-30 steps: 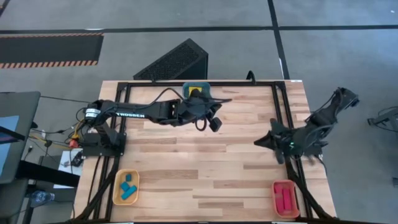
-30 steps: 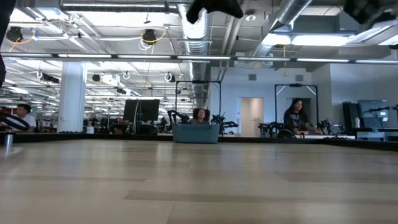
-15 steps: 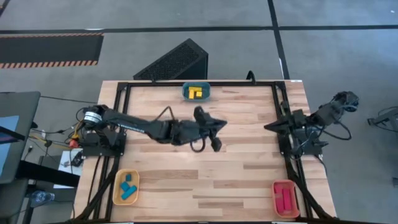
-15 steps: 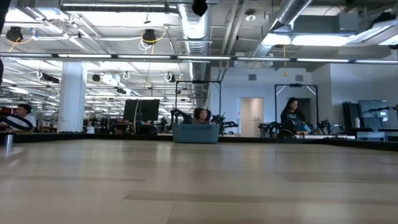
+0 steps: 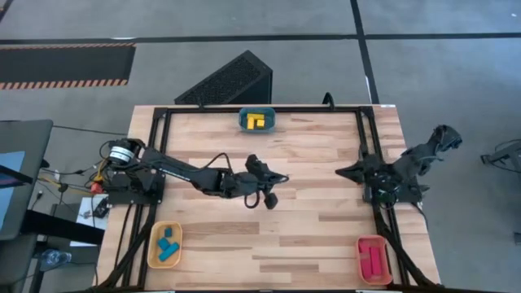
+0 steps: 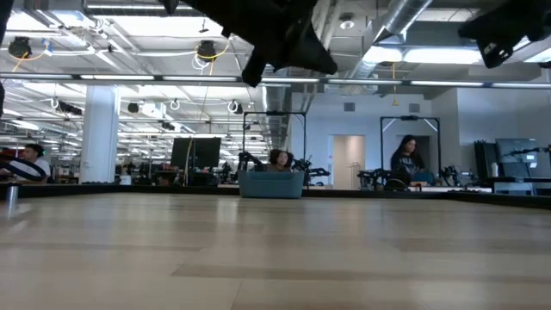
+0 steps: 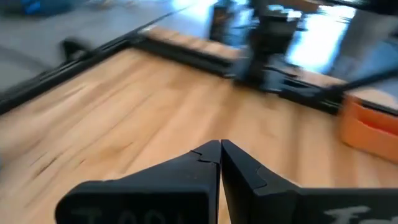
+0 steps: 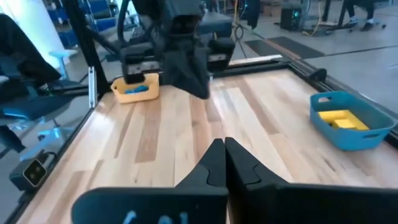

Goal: Sort & place blocks by color
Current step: Return to Home Position

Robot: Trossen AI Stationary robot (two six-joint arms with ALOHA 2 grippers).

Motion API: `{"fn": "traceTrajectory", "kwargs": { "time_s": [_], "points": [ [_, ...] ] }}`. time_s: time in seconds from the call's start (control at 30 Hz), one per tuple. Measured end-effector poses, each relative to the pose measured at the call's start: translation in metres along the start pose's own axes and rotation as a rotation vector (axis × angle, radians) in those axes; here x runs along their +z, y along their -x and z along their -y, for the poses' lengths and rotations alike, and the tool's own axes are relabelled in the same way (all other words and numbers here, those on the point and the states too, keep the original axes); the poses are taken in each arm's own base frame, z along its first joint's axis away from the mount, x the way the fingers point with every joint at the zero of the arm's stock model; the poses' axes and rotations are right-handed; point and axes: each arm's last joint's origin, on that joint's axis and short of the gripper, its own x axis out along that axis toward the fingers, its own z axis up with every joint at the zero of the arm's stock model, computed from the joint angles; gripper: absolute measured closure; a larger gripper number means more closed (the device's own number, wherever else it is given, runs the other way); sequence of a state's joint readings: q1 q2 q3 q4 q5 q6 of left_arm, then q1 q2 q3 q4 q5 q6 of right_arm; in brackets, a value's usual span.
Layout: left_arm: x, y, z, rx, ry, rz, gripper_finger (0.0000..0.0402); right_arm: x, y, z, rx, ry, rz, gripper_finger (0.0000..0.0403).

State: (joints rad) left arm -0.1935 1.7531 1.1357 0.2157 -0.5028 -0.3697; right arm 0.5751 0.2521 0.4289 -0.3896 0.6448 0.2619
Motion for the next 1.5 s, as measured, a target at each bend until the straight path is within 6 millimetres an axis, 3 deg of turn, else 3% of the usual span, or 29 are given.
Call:
{"fn": "traceTrajectory", "kwargs": {
  "time_s": [0.17, 0.37, 0.47, 0.6, 0.77, 1.03, 1.2, 1.37, 1.5],
  "points": [
    [-0.003, 0.006, 0.013, -0.161, -0.172, 0.048, 0.0401, -0.015, -0.006, 0.000, -0.016, 0.023, -0.036, 0.0393],
    [0.000, 0.002, 0.007, -0.172, -0.233, 0.051, 0.0401, -0.003, -0.006, -0.004, 0.042, 0.078, 0.073, 0.0396],
    [0.002, -0.002, 0.000, -0.190, -0.245, 0.045, 0.0401, 0.007, -0.005, -0.007, 0.079, 0.130, 0.165, 0.0398],
    [0.008, -0.007, -0.007, -0.289, -0.290, 0.059, 0.0401, 0.007, -0.009, -0.002, -0.043, 0.207, 0.149, 0.0398],
    [0.010, -0.014, -0.023, -0.383, -0.355, 0.021, 0.0401, 0.007, -0.020, 0.004, -0.142, 0.105, 0.133, 0.0397],
    [0.017, -0.023, -0.060, -0.696, -0.362, -0.075, 0.0401, 0.020, -0.042, 0.013, -0.282, 0.096, 0.217, 0.0397],
    [0.028, -0.007, -0.087, -0.744, -0.453, -0.159, 0.0401, 0.024, -0.062, 0.018, -0.325, 0.052, 0.245, 0.0397],
    [0.051, 0.026, -0.117, -0.723, -0.532, -0.179, 0.0401, 0.020, -0.080, 0.016, -0.277, 0.023, 0.217, 0.0397],
    [0.053, 0.048, -0.136, -0.748, -0.541, -0.189, 0.0401, 0.016, -0.093, 0.012, -0.212, 0.012, 0.202, 0.0397]
  ]
}}
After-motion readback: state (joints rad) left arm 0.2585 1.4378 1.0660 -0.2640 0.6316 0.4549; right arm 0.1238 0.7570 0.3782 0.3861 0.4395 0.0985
